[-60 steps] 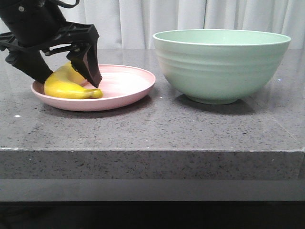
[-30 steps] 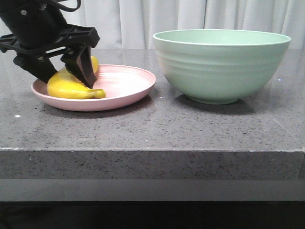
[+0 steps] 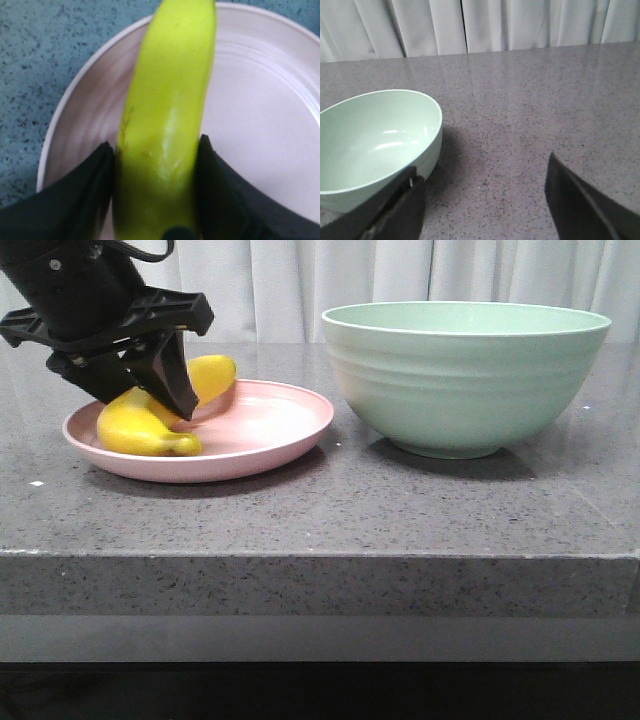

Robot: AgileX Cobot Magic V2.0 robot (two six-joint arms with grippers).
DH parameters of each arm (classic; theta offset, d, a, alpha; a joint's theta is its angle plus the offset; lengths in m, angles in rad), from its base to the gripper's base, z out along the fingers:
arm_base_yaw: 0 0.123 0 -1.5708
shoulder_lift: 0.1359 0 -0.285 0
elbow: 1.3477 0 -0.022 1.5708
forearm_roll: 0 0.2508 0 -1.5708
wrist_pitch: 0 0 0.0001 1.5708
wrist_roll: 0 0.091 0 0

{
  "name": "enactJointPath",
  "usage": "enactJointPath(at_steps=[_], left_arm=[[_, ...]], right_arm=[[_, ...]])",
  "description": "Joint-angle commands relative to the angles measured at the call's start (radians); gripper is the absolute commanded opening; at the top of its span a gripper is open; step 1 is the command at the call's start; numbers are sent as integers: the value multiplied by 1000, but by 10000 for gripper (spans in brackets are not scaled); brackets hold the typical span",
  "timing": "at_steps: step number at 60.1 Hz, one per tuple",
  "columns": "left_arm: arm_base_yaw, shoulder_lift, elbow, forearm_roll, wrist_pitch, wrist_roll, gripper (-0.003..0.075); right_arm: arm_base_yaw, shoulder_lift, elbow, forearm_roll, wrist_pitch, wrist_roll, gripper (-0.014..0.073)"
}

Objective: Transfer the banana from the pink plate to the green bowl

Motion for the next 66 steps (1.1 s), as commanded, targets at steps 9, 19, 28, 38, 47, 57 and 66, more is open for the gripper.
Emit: enactJointPath(at_steps=[9, 19, 28, 38, 47, 57, 66], left_arm=[[-1, -98, -34, -11, -165, -10, 239], [-19, -206, -21, -13, -253, -10, 239], [-75, -306, 26, -13, -332, -3, 239], [-157, -397, 110, -13, -431, -3, 239], [-222, -447, 163, -13, -486, -3, 239], [-291, -458, 170, -13, -484, -3, 239], [-347, -458, 170, -13, -490, -3, 239]], right_arm=[[-5, 12, -37, -13, -87, -2, 528], [-5, 13, -37, -13, -87, -2, 528], [-5, 13, -37, -13, -87, -2, 528], [-5, 13, -37, -13, -87, -2, 528], [-5, 13, -37, 3, -91, -2, 528], [1, 40, -65, 100, -96, -2, 528], [44, 145, -142, 227, -92, -2, 528]])
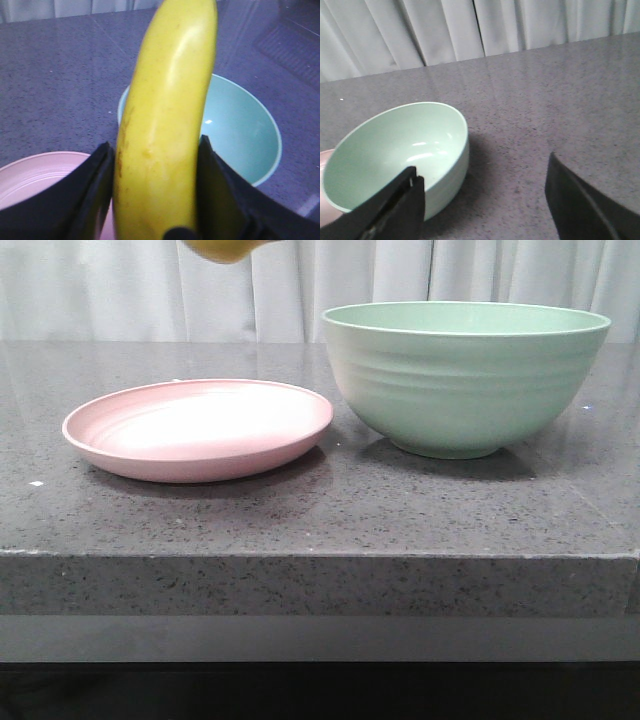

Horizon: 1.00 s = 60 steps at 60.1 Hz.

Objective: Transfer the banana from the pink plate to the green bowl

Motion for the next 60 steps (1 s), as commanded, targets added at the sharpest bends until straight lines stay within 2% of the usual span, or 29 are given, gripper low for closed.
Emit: enactJointPath(at_steps=[1, 18, 32, 44, 60], left_arm=[[-32, -34, -31, -13, -102, -3, 239], [-39, -34, -31, -13, -98, -3, 239], [-39, -34, -31, -13, -98, -3, 239], [-39, -34, -31, -13, -98, -3, 239], [-39, -34, -31, -13, -98, -3, 239]], right_arm=[[35, 75, -85, 90, -90, -2, 528], [280, 337, -282, 322, -144, -2, 528], [465, 487, -392, 343, -253, -2, 528], [532, 578, -470, 346, -277, -2, 528], [546, 677, -551, 357, -271, -1, 528]])
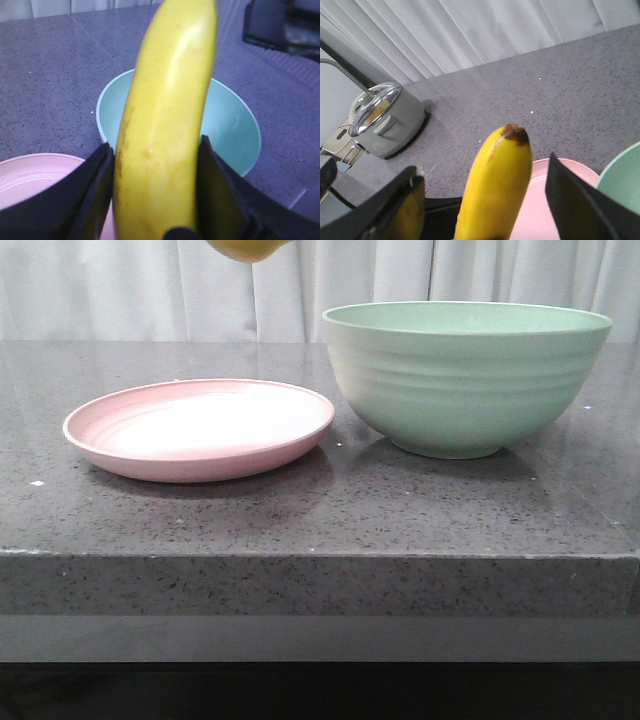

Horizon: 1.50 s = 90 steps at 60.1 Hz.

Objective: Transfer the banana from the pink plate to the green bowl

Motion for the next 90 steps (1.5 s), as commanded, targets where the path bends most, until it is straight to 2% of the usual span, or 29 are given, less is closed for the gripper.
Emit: enactJointPath(at_steps=[1, 44, 48, 59, 64, 70, 76, 81, 86, 90], left_arm=[[-8, -34, -32, -11, -93, -3, 239], [-8, -34, -32, -11, -93, -3, 239], [-8, -34, -32, -11, -91, -3, 239], [-8, -34, -32, -11, -87, -3, 242], [-8, -34, -32, -11, -82, -3, 247], [-8, -34, -32, -11, -80, -3, 301], [-8, -34, -32, -11, -80, -3, 414], [-8, -34, -32, -11, -80, -2, 552], [-8, -34, -32, -11, -78, -2, 602], [-8, -34, -32, -11, -75, -2, 602]], right_arm=[[0, 6, -55, 12, -73, -1, 528], [1, 120, -72, 65, -74, -1, 519], [1, 120, -72, 65, -69, -1, 458], [1, 120, -72, 65, -64, -1, 177], [1, 120, -72, 65, -64, -1, 104], [1, 120, -72, 65, -64, -1, 58], [1, 120, -72, 65, -64, -1, 55], [1, 120, -72, 65, -64, -1, 55], [1, 120, -72, 65, -64, -1, 55], [1, 120, -72, 65, -65, -1, 55]])
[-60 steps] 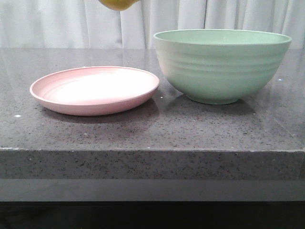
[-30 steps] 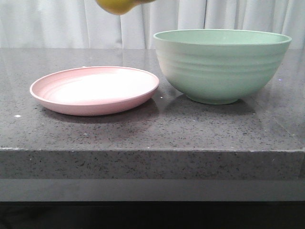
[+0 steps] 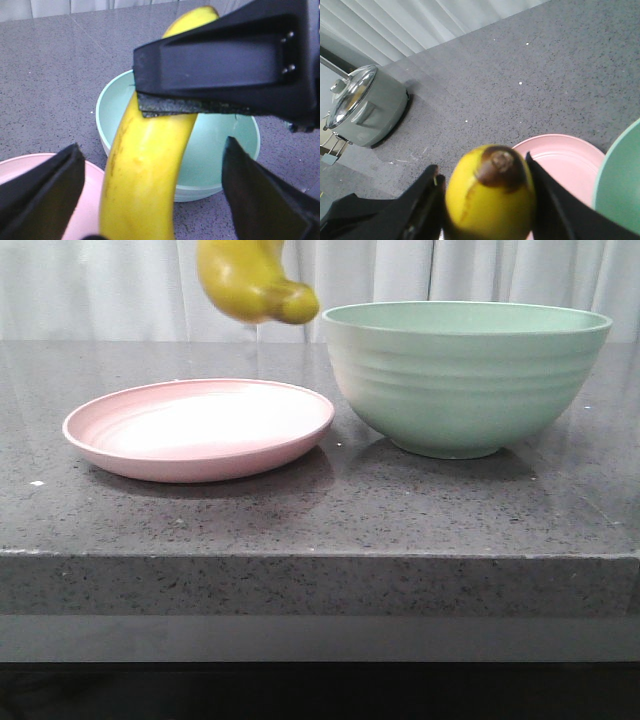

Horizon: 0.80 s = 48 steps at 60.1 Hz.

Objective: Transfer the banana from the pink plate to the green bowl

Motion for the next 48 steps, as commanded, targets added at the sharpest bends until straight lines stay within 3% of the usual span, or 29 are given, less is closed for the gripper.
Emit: enactJointPath(at_steps=[1, 13, 34, 44, 48], left_arm=[[-8, -32, -33, -11, -78, -2, 602], [-8, -32, -33, -11, -76, -2, 602], [-8, -32, -33, -11, -75, -2, 599], [-8, -32, -33, -11, -68, -2, 595], [-8, -32, -33, -11, -68, -2, 554]], right_arm=[[-4, -31, -34, 3, -68, -12, 55], [-19, -31, -34, -26, -129, -26, 55], [-256, -31, -34, -42, -195, -156, 55], [-286, -31, -34, -44, -187, -229, 55], [-286, -31, -34, -44, -187, -256, 55]])
